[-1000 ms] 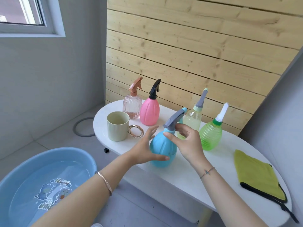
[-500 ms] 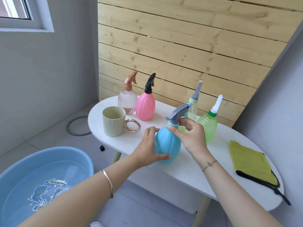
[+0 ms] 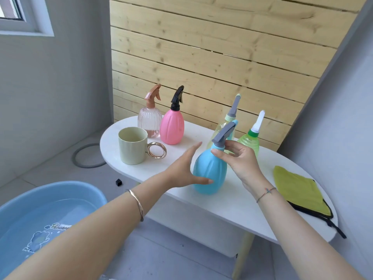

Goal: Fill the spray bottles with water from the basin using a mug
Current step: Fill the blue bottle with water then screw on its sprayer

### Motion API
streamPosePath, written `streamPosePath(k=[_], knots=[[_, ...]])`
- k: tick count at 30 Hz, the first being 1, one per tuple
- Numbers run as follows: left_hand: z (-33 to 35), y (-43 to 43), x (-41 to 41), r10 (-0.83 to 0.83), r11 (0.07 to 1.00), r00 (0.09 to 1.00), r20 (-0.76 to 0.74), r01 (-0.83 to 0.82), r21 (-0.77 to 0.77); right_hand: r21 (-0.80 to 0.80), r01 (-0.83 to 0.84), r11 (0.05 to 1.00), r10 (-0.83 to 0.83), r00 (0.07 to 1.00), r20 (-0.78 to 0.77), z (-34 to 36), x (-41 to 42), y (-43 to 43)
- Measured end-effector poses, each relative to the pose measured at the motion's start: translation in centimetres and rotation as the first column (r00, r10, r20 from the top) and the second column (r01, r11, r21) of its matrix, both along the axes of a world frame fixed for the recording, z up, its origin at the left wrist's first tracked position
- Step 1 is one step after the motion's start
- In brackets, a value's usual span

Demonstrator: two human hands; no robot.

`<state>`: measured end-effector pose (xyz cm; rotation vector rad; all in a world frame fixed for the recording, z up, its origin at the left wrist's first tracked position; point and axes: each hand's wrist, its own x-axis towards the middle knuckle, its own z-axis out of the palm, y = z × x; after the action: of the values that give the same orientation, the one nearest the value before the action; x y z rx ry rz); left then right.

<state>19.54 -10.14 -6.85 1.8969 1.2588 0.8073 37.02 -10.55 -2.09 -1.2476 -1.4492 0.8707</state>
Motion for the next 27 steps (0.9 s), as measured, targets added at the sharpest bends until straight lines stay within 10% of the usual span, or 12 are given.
streamPosePath(k=[19, 27], knots=[[-2.0, -1.4, 2.7, 0.126, 0.99, 0.987, 0.095, -0.132, 0.054, 0.295, 0.3, 0.907, -0.34, 0.935, 0.096, -1.2, 1.3, -2.4], [-2.2, -1.2, 2.9, 0.117, 0.987, 0.986, 0.12, -0.129, 0.096, 0.15, 0.096, 0.984, -0.114, 0.986, 0.119, 0.8, 1.2, -1.9]])
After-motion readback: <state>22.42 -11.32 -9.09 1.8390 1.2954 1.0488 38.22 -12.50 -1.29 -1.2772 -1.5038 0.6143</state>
